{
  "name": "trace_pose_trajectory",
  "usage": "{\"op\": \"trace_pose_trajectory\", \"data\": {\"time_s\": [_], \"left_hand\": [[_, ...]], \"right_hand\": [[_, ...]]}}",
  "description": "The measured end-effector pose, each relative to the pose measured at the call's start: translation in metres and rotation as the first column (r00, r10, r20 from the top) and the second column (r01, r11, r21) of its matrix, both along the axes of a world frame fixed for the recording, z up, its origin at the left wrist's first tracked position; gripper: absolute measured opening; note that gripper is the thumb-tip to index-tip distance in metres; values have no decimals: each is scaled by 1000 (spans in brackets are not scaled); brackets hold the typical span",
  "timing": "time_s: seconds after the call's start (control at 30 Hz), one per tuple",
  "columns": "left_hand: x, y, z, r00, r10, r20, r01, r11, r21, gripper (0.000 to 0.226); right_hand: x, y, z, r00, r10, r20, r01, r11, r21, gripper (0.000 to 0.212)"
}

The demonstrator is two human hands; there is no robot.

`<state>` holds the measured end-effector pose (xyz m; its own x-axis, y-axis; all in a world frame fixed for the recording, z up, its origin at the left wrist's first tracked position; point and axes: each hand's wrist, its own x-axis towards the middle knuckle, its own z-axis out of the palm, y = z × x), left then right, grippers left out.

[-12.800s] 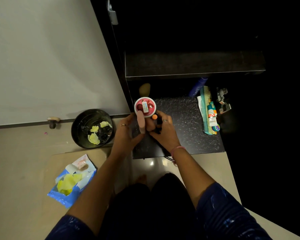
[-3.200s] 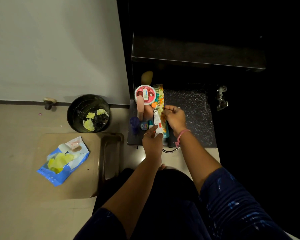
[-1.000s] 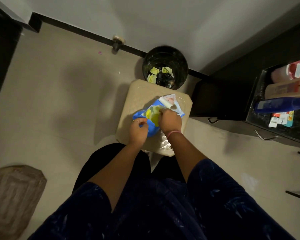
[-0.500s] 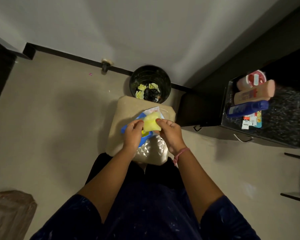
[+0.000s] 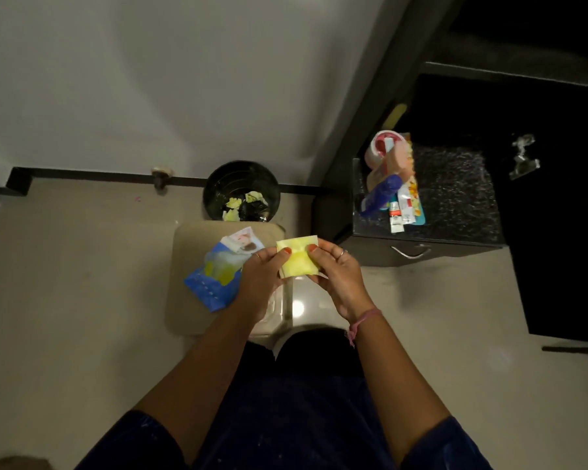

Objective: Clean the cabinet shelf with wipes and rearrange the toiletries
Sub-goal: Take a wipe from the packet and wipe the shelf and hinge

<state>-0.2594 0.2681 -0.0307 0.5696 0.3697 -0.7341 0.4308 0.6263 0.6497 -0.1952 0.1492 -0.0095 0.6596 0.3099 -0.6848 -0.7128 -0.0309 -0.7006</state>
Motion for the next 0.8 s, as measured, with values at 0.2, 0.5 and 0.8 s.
{"op": "trace_pose_trajectory", "data": {"time_s": [0.2,0.5,0.8], "left_hand": [[37,-78,15,982,-189,27,188,981,49,24],[105,-204,39,982,-186,23,185,982,34,10],[155,-258,46,985,-159,62,161,987,-21,18]], "right_hand": [[23,-82,11,999,-38,-7,38,999,32,32],[95,-218,20,995,-99,13,98,995,27,13],[136,-278,32,1000,27,-8,-27,996,88,36]]}}
